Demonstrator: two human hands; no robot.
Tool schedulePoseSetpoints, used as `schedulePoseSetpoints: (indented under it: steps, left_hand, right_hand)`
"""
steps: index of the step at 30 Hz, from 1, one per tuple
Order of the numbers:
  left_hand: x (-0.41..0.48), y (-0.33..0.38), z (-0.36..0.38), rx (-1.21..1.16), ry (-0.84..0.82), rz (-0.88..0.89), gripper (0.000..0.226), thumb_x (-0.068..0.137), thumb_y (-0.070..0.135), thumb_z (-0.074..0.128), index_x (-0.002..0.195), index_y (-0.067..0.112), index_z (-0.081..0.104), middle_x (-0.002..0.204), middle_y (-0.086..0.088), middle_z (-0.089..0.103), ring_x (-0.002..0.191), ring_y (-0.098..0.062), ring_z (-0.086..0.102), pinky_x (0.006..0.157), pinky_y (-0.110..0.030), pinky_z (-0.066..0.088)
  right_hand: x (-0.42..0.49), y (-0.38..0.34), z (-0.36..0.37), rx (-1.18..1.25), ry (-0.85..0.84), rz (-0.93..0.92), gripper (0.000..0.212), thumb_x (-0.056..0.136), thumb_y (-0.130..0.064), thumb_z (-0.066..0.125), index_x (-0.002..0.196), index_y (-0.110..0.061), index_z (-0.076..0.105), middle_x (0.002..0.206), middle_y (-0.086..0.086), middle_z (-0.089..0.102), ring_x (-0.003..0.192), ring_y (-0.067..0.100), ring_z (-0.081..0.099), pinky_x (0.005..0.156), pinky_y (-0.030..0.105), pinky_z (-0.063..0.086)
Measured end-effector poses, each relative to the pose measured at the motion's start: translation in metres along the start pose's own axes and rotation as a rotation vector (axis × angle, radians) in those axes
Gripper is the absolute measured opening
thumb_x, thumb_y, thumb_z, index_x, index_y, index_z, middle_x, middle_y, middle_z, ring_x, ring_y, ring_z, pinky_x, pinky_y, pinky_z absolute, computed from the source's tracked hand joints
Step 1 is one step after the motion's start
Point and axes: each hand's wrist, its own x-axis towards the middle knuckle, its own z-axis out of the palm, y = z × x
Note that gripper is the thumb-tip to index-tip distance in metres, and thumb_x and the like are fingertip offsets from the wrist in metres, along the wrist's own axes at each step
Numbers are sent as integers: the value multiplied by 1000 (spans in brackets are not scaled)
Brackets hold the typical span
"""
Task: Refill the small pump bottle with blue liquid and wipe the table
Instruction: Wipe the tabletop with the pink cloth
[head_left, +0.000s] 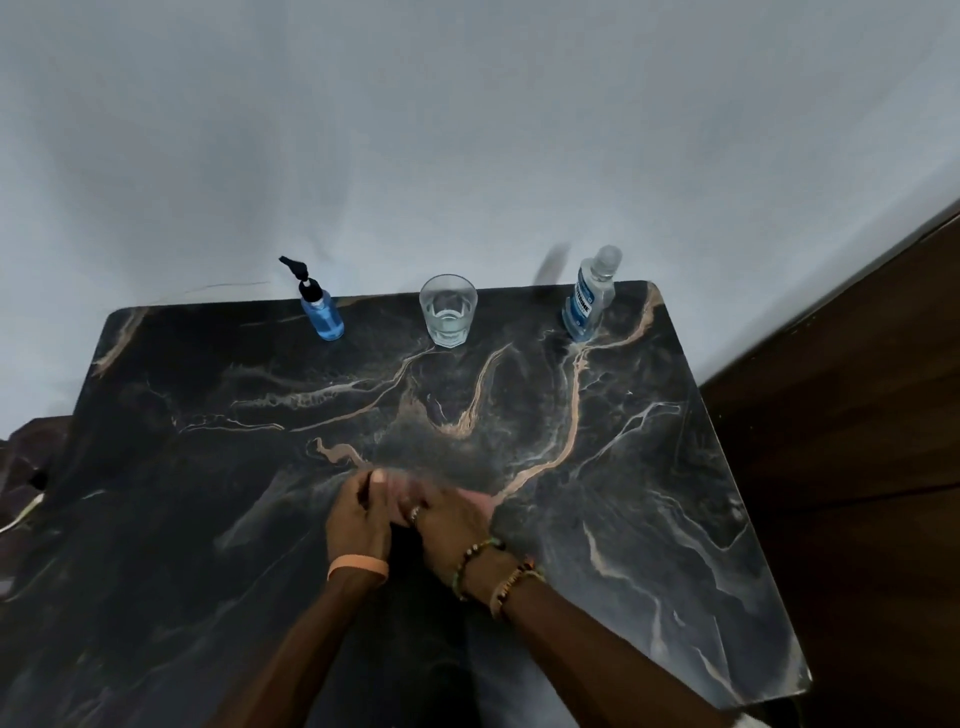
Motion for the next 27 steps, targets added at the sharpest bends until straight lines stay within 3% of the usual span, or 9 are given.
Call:
schedulePoseSetpoints:
  steps: [2, 4, 7, 9, 12, 16, 22, 27]
  left_hand:
    - [1, 0, -6, -67, -39, -27, 20, 99, 35, 47, 99, 26, 65, 93, 0, 70, 85, -19, 67, 73, -35, 55]
    - [1, 6, -5, -159, -41, -84, 18, 99, 32, 48, 94, 27, 65, 90, -2, 71, 82, -25, 68, 67, -33, 53]
    - [-2, 25, 3, -266, -92, -193, 22, 97, 37, 50, 97, 21, 66, 93, -3, 72, 89, -26, 68, 70, -32, 51]
    - [-5, 42, 13, -331, -258, -304, 34, 94, 48, 50, 107, 20, 66, 102, -2, 71, 95, -22, 67, 74, -34, 52]
    - [-11, 70, 28, -392, -493, -388, 35, 87, 47, 61, 110, 21, 66, 102, -5, 73, 95, -25, 70, 75, -37, 57]
    - [-14, 95, 51, -387, -502, -302, 28, 81, 10, 73, 108, 14, 66, 98, -4, 73, 94, -23, 69, 66, -30, 57]
    - [-17, 120, 92, -434, -386, -223, 18, 83, 0, 70, 96, 9, 63, 97, -6, 70, 92, -21, 66, 71, -36, 57]
    - [-35, 138, 136, -416, -436, -208, 19, 83, -3, 69, 97, 6, 60, 103, -14, 65, 95, -25, 64, 80, -43, 57]
  right_hand:
    - [-16, 9, -17, 292, -115, 42, 23, 98, -30, 47, 114, -26, 63, 105, -8, 63, 94, 5, 57, 82, 26, 47]
    - [-27, 19, -43, 659, -144, 210, 16, 93, -25, 55, 98, -16, 68, 83, -8, 63, 76, 3, 58, 72, 25, 49]
    - [-40, 34, -73, 1239, -54, 415, 22, 85, 1, 57, 98, -10, 69, 91, 7, 68, 86, 20, 64, 82, 36, 53]
    - [-45, 40, -88, 1427, -33, 440, 26, 84, 6, 56, 101, -8, 69, 93, 10, 67, 88, 24, 63, 89, 43, 51]
    - [-52, 56, -105, 1390, 19, 446, 30, 84, 4, 59, 113, -2, 64, 103, 15, 65, 96, 28, 61, 96, 50, 47]
    - [-63, 74, -123, 1386, 167, 498, 39, 79, 5, 67, 118, 2, 61, 115, 22, 65, 106, 36, 62, 94, 52, 50]
    - [-102, 111, -138, 1270, 120, 561, 39, 74, -4, 79, 111, -6, 65, 94, 12, 69, 77, 22, 65, 60, 29, 59]
    - [-129, 141, -145, 1183, 315, 639, 31, 74, 5, 76, 103, 0, 67, 84, 10, 71, 63, 14, 68, 50, 24, 54]
